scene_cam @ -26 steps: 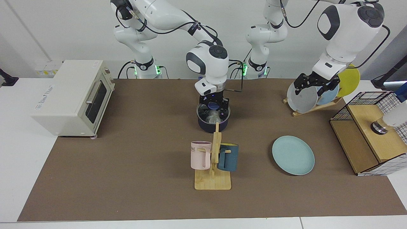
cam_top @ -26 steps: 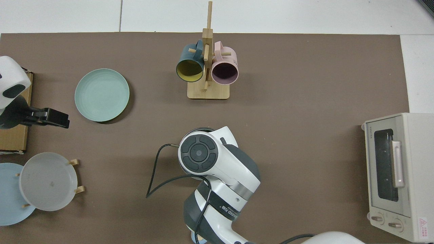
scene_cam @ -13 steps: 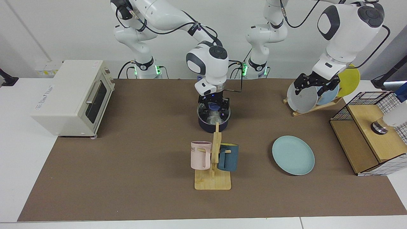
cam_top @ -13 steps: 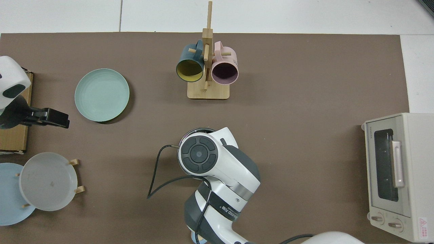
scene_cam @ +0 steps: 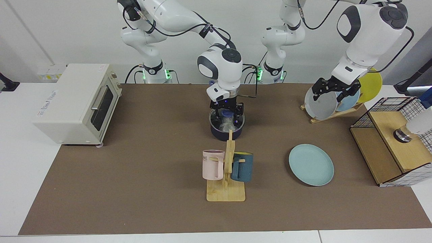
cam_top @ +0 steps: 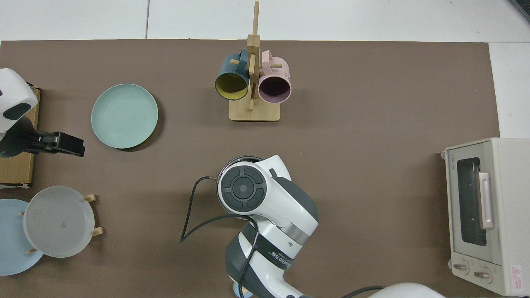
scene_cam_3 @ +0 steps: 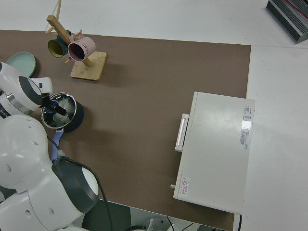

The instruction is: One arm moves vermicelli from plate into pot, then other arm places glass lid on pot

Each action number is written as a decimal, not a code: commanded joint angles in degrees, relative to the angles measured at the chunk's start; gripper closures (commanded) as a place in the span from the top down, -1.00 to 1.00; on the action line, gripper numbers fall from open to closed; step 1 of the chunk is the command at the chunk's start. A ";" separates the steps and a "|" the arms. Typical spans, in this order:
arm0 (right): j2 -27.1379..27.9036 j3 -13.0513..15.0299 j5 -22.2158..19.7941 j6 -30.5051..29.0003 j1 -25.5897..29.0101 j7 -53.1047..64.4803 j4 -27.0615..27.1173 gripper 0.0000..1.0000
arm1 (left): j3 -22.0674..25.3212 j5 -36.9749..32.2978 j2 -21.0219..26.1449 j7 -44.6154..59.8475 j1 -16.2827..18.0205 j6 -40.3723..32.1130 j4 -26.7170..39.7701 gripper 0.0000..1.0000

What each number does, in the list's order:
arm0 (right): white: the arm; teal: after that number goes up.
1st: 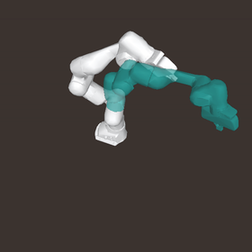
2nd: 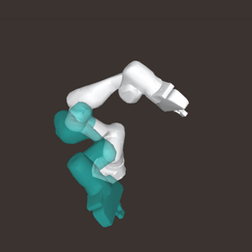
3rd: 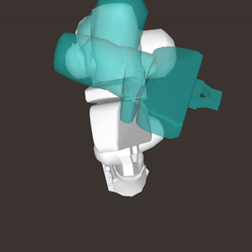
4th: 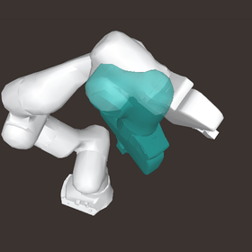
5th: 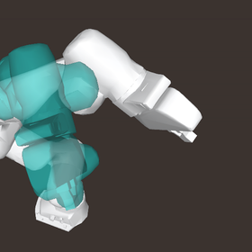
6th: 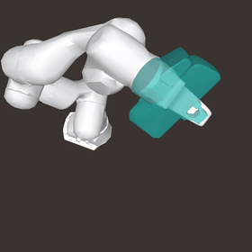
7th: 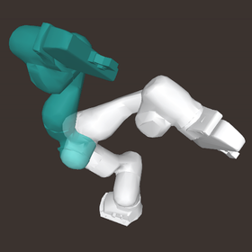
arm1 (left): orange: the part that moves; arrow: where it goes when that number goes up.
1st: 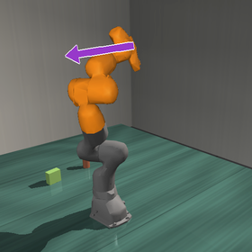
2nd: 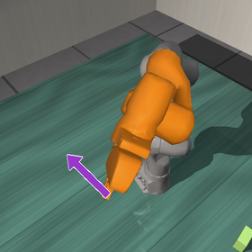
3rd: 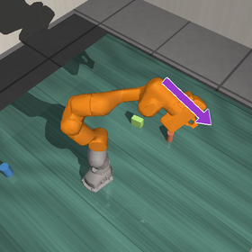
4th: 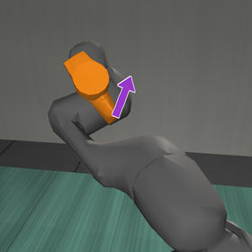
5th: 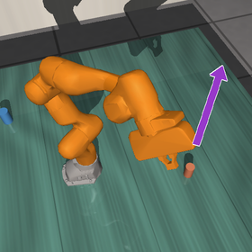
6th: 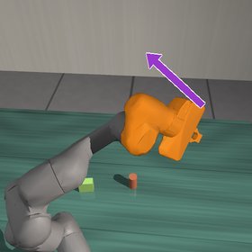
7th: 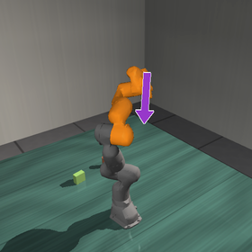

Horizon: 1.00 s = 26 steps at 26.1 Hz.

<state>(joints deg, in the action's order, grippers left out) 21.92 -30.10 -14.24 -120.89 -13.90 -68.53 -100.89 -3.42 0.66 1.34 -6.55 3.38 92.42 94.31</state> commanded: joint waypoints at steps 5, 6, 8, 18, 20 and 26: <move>-0.92 -0.66 -1.31 2.15 0.98 -1.08 2.88 1.00 | -0.01 -1.19 -0.55 0.83 -0.22 0.57 0.35 1.00; -0.92 -0.66 -1.31 2.68 0.98 -0.90 3.59 1.00 | -0.01 -1.19 -0.55 0.83 -0.22 0.57 0.35 1.00; -1.35 -0.75 -1.22 3.47 0.98 0.15 4.47 1.00 | -0.01 -1.19 -0.55 0.83 -0.22 0.57 0.35 1.00; -7.76 -0.40 1.05 7.86 3.70 8.13 4.82 1.00 | -0.01 -1.19 -0.55 0.83 -0.22 0.57 0.35 1.00; -9.26 0.39 4.47 8.65 4.57 12.43 4.91 1.00 | -0.01 -1.19 -0.55 0.83 -0.22 0.57 0.35 1.00; -13.22 9.61 10.63 12.08 4.84 27.99 4.82 1.00 | -0.01 -1.19 -0.55 0.83 -0.22 0.57 0.35 1.00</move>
<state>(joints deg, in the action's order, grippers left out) 11.68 -25.21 -7.87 -111.31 -10.06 -50.95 -95.62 -3.42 0.66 1.34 -6.54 3.38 92.42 94.31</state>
